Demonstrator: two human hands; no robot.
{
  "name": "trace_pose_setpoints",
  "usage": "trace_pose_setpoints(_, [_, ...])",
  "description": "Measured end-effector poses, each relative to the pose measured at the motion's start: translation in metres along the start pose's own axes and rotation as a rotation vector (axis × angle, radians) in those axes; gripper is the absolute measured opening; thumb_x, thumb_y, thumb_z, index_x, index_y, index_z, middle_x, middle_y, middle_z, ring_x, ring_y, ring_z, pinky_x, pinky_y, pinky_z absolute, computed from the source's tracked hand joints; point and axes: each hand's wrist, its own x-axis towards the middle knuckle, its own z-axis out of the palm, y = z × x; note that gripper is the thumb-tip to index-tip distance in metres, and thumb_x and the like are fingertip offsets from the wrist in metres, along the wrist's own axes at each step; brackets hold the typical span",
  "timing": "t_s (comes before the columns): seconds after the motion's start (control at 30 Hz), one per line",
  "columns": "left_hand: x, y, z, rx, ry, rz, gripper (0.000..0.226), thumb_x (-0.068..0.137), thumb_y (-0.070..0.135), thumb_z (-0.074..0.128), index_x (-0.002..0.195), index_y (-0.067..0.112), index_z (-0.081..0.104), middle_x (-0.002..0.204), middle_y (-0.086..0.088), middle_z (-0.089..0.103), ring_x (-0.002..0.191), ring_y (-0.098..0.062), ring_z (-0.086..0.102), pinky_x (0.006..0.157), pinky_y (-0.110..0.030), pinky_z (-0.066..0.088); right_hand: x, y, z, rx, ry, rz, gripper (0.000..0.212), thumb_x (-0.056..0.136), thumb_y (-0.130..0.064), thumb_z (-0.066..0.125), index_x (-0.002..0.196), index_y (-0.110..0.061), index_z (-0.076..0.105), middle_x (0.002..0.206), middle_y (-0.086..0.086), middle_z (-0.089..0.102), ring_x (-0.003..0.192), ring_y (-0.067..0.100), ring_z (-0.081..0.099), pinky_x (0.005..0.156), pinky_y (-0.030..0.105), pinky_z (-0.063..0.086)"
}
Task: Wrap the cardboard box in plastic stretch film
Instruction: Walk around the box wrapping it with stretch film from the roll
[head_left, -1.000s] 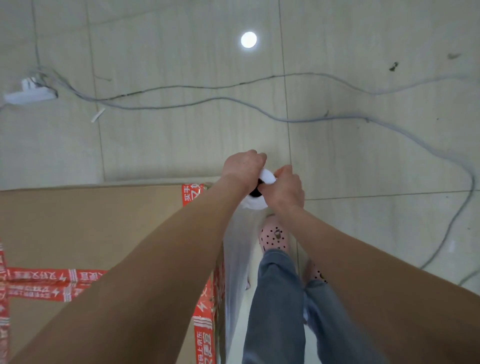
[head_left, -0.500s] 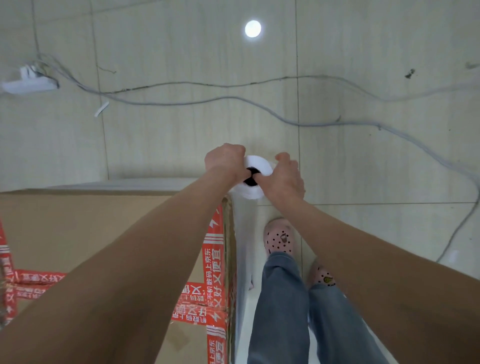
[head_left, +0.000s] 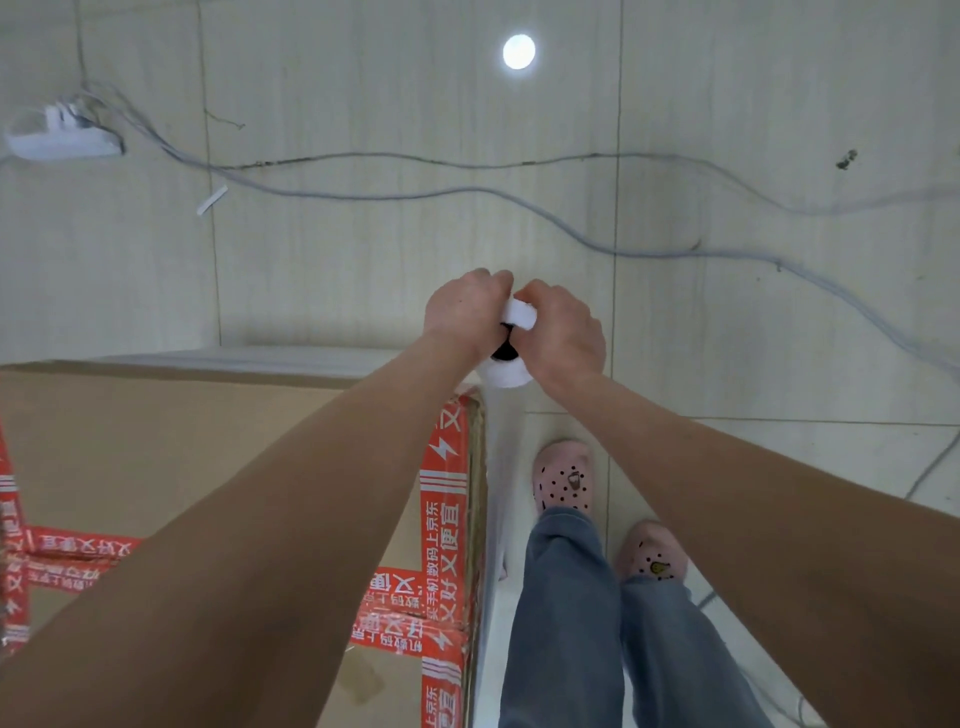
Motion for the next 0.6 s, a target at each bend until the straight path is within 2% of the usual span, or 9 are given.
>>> trace_pose_setpoints(0.1, [0.002,-0.007,-0.001,-0.116,0.014,-0.104,0.021,0.080,0.015,0.059,0.099,0.009,0.054,0.090,-0.007,0.054,0.083,-0.028,0.057,0.061,-0.031,0.038,0.001,-0.005,0.002,0.006,0.017,-0.023,0.036,0.089,-0.018,0.054,0.124,-0.026,0.050,0.118,-0.001,0.055,0.098,0.022,0.059,0.071,0.029,0.037])
trace_pose_setpoints(0.17, [0.003,-0.012,-0.002,-0.201,0.010,-0.173,0.019,0.078,0.016,0.061,0.094,0.011,0.052,0.090,-0.007,0.056,0.080,-0.027,0.056,0.060,-0.030,0.038,0.002,-0.007,0.003,0.079,0.008,0.120,0.049,0.088,-0.027,0.060,0.133,-0.025,0.040,0.127,0.001,0.049,0.100,0.025,0.059,0.072,0.030,0.037])
trace_pose_setpoints(0.23, [0.005,-0.017,-0.002,-0.270,0.028,-0.231,0.019,0.076,0.017,0.062,0.091,0.011,0.051,0.088,-0.007,0.057,0.077,-0.026,0.053,0.060,-0.030,0.038,0.004,-0.008,0.006,0.205,-0.066,0.283,0.061,0.085,-0.037,0.064,0.136,-0.022,0.034,0.126,0.005,0.049,0.100,0.028,0.058,0.071,0.031,0.040])
trace_pose_setpoints(0.33, [0.004,-0.024,-0.005,-0.357,0.054,-0.330,0.021,0.076,0.021,0.062,0.090,0.011,0.050,0.085,-0.005,0.054,0.076,-0.025,0.052,0.061,-0.031,0.038,0.006,-0.016,0.015,0.381,-0.131,0.359,0.063,0.085,-0.038,0.063,0.137,-0.019,0.032,0.120,0.008,0.055,0.092,0.027,0.060,0.077,0.037,0.052])
trace_pose_setpoints(0.4, [0.004,-0.031,-0.005,-0.426,0.036,-0.401,0.025,0.076,0.025,0.064,0.088,0.011,0.047,0.087,-0.006,0.056,0.077,-0.026,0.056,0.061,-0.033,0.043,0.010,-0.023,0.017,0.435,-0.110,0.353,0.060,0.086,-0.030,0.061,0.138,-0.019,0.034,0.122,0.009,0.055,0.090,0.026,0.058,0.080,0.034,0.052])
trace_pose_setpoints(0.47, [0.004,-0.037,-0.004,-0.487,0.010,-0.443,0.028,0.076,0.028,0.066,0.089,0.011,0.048,0.092,-0.008,0.060,0.079,-0.029,0.063,0.065,-0.035,0.052,0.014,-0.030,0.014,0.375,-0.102,0.297,0.054,0.088,-0.023,0.059,0.138,-0.019,0.038,0.124,0.008,0.055,0.089,0.023,0.054,0.075,0.029,0.045])
trace_pose_setpoints(0.6, [0.008,-0.042,-0.006,-0.516,-0.011,-0.443,0.033,0.079,0.024,0.066,0.103,0.007,0.049,0.096,-0.008,0.057,0.085,-0.029,0.060,0.068,-0.035,0.050,0.026,-0.041,0.005,0.240,-0.121,0.185,0.057,0.089,-0.022,0.057,0.142,-0.028,0.038,0.133,0.004,0.052,0.114,0.025,0.055,0.088,0.029,0.042])
